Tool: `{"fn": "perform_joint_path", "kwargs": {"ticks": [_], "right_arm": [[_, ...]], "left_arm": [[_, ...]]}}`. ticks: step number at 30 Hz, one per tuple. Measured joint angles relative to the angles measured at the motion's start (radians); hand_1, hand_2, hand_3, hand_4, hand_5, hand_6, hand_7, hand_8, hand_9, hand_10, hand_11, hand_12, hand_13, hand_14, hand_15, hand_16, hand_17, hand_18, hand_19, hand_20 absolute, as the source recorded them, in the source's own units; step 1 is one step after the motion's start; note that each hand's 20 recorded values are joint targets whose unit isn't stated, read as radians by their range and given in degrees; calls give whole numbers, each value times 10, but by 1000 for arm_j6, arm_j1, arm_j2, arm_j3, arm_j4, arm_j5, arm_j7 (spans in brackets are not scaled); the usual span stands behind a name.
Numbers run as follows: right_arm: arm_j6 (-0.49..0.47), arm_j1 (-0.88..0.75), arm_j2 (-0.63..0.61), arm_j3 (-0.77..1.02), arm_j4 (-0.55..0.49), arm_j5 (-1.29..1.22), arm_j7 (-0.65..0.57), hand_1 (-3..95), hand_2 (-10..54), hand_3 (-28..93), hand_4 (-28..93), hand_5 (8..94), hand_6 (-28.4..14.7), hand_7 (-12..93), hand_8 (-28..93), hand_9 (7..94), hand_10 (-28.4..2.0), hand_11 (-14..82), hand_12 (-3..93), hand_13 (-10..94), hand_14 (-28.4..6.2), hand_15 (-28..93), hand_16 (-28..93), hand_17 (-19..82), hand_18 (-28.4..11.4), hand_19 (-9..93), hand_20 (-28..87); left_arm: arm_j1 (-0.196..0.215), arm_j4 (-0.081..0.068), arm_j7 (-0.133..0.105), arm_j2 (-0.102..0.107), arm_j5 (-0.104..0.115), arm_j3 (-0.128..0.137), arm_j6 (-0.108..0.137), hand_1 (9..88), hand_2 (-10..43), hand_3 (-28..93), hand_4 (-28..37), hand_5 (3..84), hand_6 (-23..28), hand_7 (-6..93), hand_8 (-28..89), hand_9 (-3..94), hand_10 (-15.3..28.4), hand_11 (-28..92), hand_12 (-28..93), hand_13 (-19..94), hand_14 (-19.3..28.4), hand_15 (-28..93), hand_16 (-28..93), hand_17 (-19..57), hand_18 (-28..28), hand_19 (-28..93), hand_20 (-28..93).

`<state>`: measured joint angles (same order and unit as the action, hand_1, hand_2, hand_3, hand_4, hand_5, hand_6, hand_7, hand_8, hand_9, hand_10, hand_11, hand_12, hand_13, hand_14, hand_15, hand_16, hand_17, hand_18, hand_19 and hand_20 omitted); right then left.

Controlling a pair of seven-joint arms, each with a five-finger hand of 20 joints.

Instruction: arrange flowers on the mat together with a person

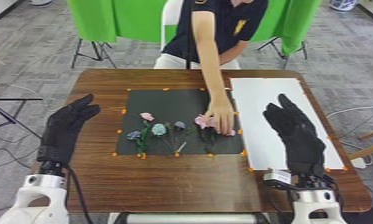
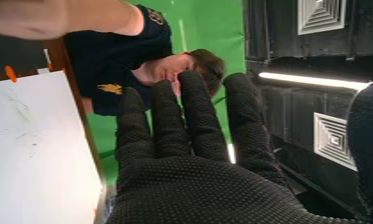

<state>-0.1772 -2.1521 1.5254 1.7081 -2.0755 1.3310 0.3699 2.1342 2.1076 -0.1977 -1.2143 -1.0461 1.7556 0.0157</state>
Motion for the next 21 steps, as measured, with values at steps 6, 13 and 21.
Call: {"fn": "perform_joint_path", "kwargs": {"ticks": [6, 13, 21], "right_arm": [[0, -1, 0, 1, 0, 0, 0, 66, 4, 823, -193, 375, -5, 114, -106, 414, -144, 43, 98, 297, -100, 95, 79, 189, -110, 8, 271], [-1, -1, 0, 1, 0, 2, -1, 104, -59, 823, -185, 383, -2, 116, -104, 418, -139, 44, 98, 297, -89, 97, 62, 190, -109, 7, 270], [-3, -7, 3, 0, -1, 11, -5, 107, -62, 820, -184, 386, -2, 120, -107, 420, -138, 45, 99, 294, -88, 102, 52, 189, -109, 7, 269]], "left_arm": [[0, 0, -1, 4, 0, 0, -4, 249, 44, 619, -239, 473, 48, 104, -56, 450, 142, 208, 158, 321, 174, 154, 47, 17, 120, 60, 148], [-1, 0, -2, 7, 0, 0, -4, 249, 43, 620, -239, 473, 48, 104, -56, 450, 141, 208, 158, 321, 173, 152, 47, 17, 120, 60, 148], [0, 1, 1, 5, 1, 1, -4, 250, 43, 618, -238, 472, 47, 104, -55, 449, 141, 207, 158, 321, 174, 152, 47, 17, 120, 60, 148]]}}
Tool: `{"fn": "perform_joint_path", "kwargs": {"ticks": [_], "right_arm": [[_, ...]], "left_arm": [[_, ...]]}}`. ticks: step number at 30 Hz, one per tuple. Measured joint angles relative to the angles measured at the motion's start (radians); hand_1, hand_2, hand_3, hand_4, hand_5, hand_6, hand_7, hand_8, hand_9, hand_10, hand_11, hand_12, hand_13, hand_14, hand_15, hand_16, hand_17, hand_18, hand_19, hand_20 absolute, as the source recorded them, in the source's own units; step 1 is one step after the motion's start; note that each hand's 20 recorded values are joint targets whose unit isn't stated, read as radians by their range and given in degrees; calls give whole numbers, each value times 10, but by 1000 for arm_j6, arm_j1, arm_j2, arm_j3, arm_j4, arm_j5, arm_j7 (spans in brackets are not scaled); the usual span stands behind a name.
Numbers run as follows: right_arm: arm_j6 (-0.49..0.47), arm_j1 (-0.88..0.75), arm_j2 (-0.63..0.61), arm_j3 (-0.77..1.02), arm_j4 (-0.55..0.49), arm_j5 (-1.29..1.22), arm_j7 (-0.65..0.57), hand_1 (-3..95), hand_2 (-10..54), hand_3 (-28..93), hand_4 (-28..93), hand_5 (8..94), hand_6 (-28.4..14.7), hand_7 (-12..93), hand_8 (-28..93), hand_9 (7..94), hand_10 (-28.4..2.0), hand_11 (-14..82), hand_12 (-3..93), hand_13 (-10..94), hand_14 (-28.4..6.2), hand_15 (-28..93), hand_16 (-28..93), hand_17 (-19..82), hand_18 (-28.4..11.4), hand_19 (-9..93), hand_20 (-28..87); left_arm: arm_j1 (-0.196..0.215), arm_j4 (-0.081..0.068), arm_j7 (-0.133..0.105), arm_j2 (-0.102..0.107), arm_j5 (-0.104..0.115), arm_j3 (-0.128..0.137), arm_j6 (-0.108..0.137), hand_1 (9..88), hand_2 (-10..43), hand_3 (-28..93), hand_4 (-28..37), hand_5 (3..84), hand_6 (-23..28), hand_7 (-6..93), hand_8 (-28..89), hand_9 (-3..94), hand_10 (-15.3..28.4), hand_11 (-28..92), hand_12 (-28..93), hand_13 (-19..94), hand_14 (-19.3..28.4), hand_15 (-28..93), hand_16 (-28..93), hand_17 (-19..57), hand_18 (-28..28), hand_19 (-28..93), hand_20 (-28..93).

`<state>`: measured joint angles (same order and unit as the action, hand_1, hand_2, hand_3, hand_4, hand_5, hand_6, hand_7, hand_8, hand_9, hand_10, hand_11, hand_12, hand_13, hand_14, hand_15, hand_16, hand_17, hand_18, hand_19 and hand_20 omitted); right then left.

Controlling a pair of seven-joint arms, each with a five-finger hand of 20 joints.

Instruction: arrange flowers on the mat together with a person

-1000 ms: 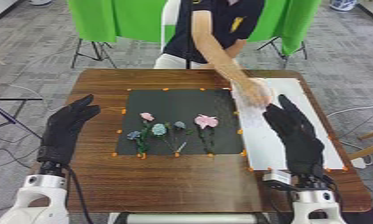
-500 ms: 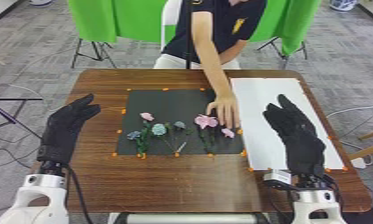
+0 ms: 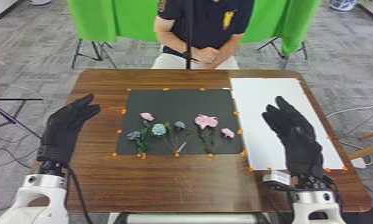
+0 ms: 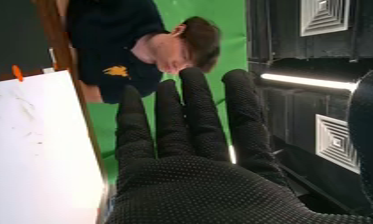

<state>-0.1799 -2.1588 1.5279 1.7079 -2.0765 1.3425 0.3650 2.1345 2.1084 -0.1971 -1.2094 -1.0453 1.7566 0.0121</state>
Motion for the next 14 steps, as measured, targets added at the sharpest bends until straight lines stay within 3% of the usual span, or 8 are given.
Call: {"fn": "perform_joint_path", "kwargs": {"ticks": [14], "right_arm": [[-9, 0, 0, 2, 1, 0, -6, 109, -64, 818, -181, 407, -7, 121, -108, 432, -143, 48, 100, 296, -93, 107, 47, 190, -108, 7, 269]], "left_arm": [[-5, -1, 10, -8, -3, 6, -9, 249, 42, 620, -239, 472, 48, 103, -56, 449, 142, 205, 158, 321, 174, 152, 47, 17, 120, 59, 148]]}}
